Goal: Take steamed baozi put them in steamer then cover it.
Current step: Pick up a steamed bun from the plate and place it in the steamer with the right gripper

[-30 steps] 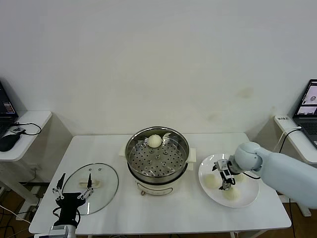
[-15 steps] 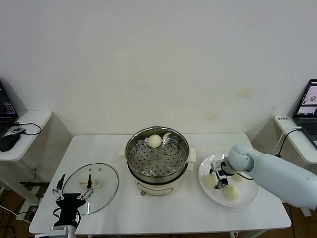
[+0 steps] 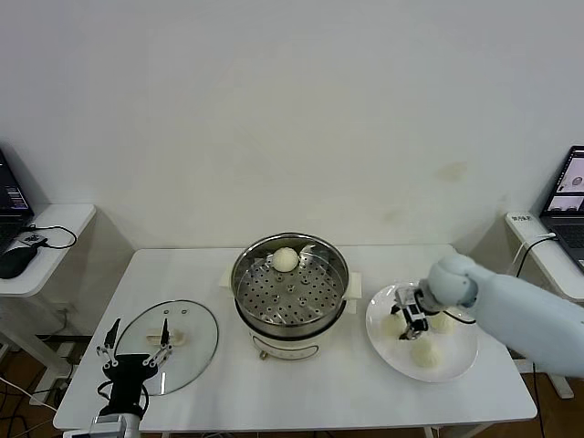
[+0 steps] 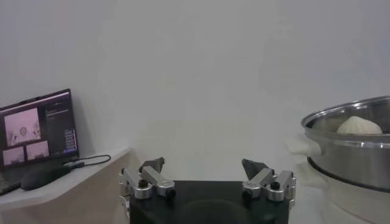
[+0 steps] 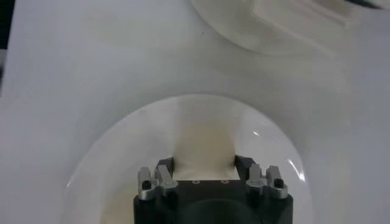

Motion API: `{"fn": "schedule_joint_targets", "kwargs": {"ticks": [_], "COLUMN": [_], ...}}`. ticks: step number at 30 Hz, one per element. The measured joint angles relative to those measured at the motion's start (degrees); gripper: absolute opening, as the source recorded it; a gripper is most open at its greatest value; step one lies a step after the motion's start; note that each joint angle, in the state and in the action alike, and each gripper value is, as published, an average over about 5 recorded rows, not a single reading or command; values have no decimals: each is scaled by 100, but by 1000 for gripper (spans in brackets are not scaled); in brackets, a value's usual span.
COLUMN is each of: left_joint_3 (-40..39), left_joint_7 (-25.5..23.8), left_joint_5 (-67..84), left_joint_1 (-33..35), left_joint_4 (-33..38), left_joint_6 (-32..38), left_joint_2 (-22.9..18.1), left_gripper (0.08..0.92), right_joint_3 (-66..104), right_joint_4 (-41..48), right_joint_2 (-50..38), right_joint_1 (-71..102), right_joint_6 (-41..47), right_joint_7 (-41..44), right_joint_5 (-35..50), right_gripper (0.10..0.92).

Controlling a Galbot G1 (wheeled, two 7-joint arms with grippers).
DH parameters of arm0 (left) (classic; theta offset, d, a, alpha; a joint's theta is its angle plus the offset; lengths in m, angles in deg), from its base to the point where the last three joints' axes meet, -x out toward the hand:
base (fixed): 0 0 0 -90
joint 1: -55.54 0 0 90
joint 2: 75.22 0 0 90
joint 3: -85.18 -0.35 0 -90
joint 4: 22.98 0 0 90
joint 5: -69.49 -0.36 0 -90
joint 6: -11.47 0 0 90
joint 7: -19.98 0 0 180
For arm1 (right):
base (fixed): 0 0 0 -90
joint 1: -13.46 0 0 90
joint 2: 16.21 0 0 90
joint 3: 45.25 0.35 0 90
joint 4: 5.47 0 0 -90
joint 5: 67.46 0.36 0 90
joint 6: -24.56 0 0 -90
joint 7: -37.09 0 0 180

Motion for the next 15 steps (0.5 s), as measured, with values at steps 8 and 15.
{"fn": "schedule_joint_targets", "kwargs": {"ticks": [8, 15], "left_joint_3": [-68, -97], "left_joint_7": [-15, -18], "left_joint_5": [12, 17], "left_joint_1": [-55, -62], "left_joint_4": [28, 52], "left_joint_6": [-12, -9], "left_joint_2": [47, 72], "left_gripper": [823, 823], "right_joint_3": [-448, -997], "right_joint_4": [-340, -417], "right_joint_2": [-341, -27], "right_joint_1": [-1234, -2385], "right_joint_6": [103, 347], "right_joint_7": [118, -31], "right_joint_5": [684, 1443], "right_gripper": [629, 636]}}
